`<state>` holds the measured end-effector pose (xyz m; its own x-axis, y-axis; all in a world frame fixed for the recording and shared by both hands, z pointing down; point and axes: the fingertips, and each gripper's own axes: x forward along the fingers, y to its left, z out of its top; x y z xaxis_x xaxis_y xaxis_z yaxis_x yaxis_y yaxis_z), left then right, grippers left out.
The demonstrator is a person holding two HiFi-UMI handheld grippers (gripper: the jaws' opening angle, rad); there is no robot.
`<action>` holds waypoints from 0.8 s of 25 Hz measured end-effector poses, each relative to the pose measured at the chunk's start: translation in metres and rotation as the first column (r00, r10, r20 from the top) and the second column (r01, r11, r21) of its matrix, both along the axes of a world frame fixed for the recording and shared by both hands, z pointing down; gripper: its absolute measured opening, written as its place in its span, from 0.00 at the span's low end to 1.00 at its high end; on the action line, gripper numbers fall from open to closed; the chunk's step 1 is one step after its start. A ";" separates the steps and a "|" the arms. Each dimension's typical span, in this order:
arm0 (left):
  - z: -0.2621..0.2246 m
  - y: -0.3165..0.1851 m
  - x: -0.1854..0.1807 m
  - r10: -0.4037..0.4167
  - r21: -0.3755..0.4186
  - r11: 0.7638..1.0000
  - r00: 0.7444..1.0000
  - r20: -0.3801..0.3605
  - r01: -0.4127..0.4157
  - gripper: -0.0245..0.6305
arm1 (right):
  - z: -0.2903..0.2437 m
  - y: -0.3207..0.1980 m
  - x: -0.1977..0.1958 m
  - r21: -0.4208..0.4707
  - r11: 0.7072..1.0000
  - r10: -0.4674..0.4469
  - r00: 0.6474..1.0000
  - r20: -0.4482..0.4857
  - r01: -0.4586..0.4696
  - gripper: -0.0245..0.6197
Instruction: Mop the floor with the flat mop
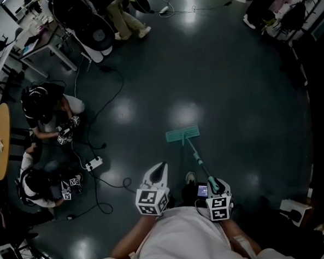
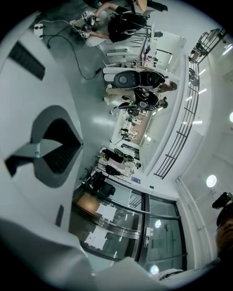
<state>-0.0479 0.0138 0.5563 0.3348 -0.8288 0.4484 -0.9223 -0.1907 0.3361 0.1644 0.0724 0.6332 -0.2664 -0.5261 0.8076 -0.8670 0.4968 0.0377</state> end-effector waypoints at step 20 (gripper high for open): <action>0.007 -0.010 -0.006 0.004 -0.026 1.000 1.000 0.014 -0.004 0.04 | -0.016 -0.041 -0.013 0.041 0.998 0.037 0.999 0.020 -0.038 0.21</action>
